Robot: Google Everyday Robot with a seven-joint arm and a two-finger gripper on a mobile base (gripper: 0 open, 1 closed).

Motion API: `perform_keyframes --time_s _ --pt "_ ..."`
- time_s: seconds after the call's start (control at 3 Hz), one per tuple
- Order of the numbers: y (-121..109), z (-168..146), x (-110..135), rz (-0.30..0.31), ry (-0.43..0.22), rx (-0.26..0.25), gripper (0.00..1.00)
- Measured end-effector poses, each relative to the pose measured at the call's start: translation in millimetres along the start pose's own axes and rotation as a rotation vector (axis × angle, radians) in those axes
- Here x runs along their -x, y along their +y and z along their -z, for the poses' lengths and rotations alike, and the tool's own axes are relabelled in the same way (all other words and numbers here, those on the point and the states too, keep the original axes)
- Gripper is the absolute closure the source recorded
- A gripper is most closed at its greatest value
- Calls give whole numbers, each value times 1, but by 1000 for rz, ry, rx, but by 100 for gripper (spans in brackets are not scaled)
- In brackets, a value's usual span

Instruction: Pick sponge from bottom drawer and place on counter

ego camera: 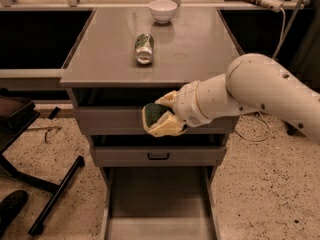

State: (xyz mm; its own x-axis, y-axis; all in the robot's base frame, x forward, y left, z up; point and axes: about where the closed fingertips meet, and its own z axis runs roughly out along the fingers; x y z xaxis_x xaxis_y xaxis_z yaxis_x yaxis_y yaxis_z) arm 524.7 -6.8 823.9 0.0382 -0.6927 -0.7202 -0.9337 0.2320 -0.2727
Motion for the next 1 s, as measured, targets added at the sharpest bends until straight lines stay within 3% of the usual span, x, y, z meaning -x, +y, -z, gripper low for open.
perform_keyframes --time_s 0.33,0.67,1.0 --pt "-15 17 13 21 11 -54 100" --pt "-50 50 41 77 29 -137 100" --pt "-99 75 67 126 47 -213 100"
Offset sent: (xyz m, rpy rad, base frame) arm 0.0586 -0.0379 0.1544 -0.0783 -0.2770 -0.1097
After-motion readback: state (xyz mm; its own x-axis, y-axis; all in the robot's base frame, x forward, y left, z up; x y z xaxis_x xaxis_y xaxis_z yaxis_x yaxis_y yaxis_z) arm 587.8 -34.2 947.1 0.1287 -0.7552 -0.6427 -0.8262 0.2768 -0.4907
